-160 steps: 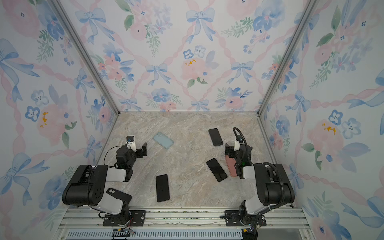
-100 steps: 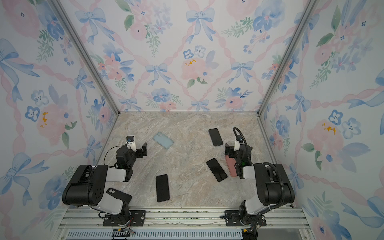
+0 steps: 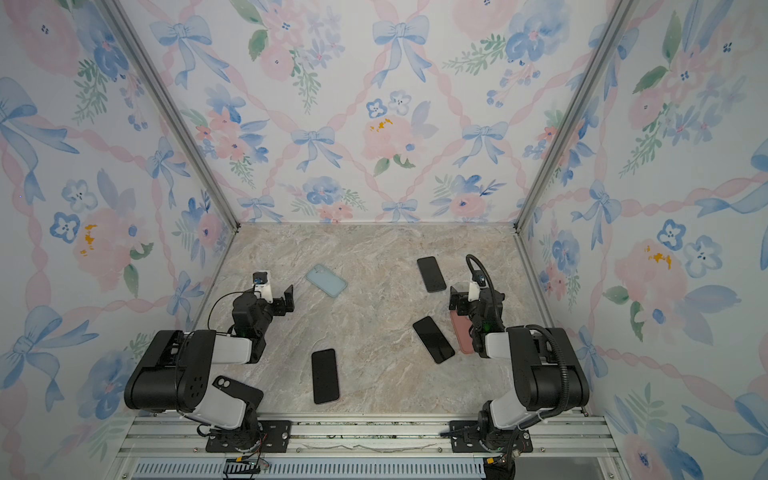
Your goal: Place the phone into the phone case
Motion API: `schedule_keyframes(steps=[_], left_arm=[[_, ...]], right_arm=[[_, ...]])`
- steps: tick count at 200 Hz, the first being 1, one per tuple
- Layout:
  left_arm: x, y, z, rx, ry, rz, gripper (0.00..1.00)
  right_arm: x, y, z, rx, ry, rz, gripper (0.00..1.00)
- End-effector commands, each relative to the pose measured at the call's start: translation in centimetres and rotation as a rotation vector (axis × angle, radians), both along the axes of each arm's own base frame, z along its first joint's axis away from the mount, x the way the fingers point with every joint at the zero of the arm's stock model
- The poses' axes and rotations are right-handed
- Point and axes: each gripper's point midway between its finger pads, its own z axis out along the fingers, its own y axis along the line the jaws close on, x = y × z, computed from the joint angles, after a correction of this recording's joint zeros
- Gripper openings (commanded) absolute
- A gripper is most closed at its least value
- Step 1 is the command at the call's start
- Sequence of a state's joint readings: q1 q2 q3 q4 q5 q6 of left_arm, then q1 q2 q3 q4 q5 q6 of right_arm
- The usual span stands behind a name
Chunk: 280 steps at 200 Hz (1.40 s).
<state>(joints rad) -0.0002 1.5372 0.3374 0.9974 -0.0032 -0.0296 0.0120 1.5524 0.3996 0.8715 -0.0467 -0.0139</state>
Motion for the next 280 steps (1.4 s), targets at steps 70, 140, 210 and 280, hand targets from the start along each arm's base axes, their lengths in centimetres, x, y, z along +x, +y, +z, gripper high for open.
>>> schedule_keyframes(steps=[70, 140, 210, 280], left_arm=[[-0.14, 0.19, 0.39, -0.006, -0.014, 0.013, 0.98], [-0.15, -0.23, 0.39, 0.050, -0.013, 0.045, 0.98], [-0.08, -0.12, 0.47, 0.034, -0.016, 0.033, 0.98], [-0.13, -0.14, 0.43, 0.034, -0.015, 0.034, 0.98]], right_arm=[[0.17, -0.09, 0.69, 0.016, -0.026, 0.000, 0.97], [0.17, -0.09, 0.67, 0.017, -0.026, 0.000, 0.97], [0.17, -0.13, 0.65, 0.016, -0.025, -0.001, 0.97], [0.16, -0.08, 0.66, 0.016, -0.026, 0.000, 0.97]])
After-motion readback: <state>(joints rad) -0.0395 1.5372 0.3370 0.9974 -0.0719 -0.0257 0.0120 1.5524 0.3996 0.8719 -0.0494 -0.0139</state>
